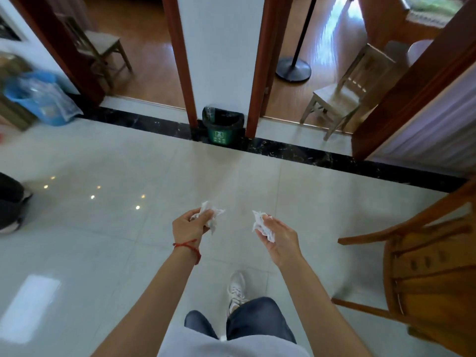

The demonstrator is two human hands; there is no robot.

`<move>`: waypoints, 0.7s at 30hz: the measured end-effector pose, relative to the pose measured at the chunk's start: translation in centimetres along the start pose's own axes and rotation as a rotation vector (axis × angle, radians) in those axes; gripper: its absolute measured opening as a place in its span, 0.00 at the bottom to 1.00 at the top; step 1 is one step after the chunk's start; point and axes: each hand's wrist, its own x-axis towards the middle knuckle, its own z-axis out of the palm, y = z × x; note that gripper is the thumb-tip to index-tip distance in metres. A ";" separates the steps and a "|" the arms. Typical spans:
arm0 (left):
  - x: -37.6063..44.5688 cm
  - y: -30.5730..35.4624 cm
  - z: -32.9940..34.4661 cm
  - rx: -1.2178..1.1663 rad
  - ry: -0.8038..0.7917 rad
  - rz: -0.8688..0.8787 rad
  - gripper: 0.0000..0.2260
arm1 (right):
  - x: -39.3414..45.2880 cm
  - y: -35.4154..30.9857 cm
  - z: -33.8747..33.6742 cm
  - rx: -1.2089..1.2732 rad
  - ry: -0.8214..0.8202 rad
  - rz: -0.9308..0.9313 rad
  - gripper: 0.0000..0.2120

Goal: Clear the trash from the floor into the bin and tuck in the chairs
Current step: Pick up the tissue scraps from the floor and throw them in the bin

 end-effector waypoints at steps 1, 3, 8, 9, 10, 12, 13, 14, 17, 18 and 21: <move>1.0 0.9 0.8 -0.001 0.010 0.003 0.07 | 1.0 -0.9 0.8 -0.005 -0.009 0.004 0.01; 3.1 2.6 2.3 -0.016 0.015 0.017 0.04 | 3.1 -2.8 2.4 -0.006 -0.038 0.010 0.01; 7.6 5.5 4.9 -0.011 0.049 0.029 0.04 | 7.7 -7.0 5.9 -0.006 -0.067 0.019 0.01; 8.6 5.9 5.4 -0.014 0.058 0.020 0.03 | 8.6 -7.6 6.5 0.001 -0.071 0.026 0.02; 9.7 6.4 5.9 -0.012 0.064 0.016 0.02 | 9.6 -8.1 7.2 0.006 -0.075 0.032 0.03; 12.1 7.3 7.0 0.006 0.065 0.017 0.05 | 11.6 -9.2 8.7 0.002 -0.085 0.033 0.04; 13.5 7.8 7.6 0.012 0.060 0.018 0.06 | 12.7 -9.6 9.6 0.001 -0.084 0.032 0.04; 14.9 8.5 8.2 0.012 0.050 0.020 0.07 | 13.9 -10.0 10.6 0.006 -0.078 0.033 0.04; 19.7 10.6 10.0 0.025 0.030 0.022 0.08 | 17.8 -11.4 14.2 0.026 -0.059 0.036 0.02; 21.5 11.5 10.5 0.030 0.024 0.019 0.08 | 19.3 -12.0 15.6 0.032 -0.055 0.036 0.02; 26.6 14.0 11.9 0.047 0.016 0.006 0.06 | 23.4 -13.7 20.1 0.047 -0.045 0.032 0.03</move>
